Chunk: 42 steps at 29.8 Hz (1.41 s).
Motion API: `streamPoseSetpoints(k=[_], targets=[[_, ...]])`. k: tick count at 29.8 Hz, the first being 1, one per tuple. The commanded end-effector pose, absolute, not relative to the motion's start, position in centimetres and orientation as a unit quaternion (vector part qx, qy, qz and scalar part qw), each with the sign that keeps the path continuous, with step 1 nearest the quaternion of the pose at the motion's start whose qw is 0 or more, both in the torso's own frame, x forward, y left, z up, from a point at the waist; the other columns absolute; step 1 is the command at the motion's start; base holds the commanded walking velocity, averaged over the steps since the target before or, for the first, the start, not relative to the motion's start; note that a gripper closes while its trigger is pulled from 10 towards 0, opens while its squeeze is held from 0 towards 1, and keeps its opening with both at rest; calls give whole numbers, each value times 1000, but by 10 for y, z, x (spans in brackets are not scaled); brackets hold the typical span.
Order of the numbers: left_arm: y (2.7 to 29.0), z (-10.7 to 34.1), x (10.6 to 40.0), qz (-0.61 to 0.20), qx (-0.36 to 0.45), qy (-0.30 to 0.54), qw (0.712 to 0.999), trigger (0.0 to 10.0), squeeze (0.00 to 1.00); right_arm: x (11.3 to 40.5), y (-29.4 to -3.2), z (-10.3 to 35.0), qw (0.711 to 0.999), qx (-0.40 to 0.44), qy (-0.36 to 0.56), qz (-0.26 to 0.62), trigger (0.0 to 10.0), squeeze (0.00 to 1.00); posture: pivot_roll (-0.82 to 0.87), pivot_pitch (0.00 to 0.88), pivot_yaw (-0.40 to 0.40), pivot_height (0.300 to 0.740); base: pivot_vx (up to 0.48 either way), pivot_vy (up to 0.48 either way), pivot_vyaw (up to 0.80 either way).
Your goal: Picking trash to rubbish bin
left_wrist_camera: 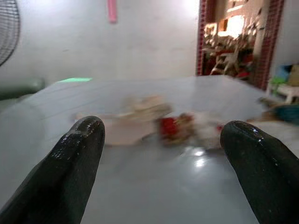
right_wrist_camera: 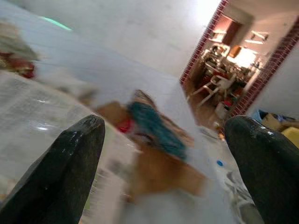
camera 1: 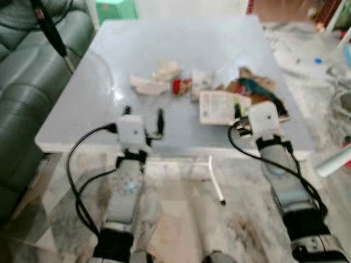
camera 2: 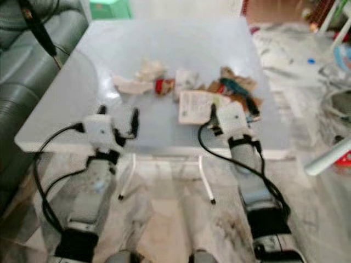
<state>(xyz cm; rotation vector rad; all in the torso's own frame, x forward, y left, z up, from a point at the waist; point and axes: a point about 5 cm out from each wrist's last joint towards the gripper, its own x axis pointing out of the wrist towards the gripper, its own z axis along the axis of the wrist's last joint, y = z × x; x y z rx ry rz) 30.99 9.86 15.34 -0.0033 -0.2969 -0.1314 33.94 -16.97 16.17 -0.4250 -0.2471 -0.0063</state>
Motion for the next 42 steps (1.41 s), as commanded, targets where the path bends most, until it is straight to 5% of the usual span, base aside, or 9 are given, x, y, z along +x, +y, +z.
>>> streamPoseSetpoints(k=[1,20,27,42], targets=[[107,153,310,-56,3,-149,987,10000,0,341,-161,167,970,-201,-134,34,10000,0,-99,127,10,740,0,0,0],[113,150,305,-49,10,-138,989,10000,0,340,-148,164,956,-214,-116,165,10000,0,-84,149,4,740,0,0,0],[113,137,287,-83,27,-115,990,10000,0,328,-146,143,917,-291,-52,268,10000,0,-69,158,0,740,0,0,0],[88,137,256,-177,-2,-104,979,10000,0,348,-162,123,904,-378,4,202,10000,0,-31,186,-19,740,0,0,0]])
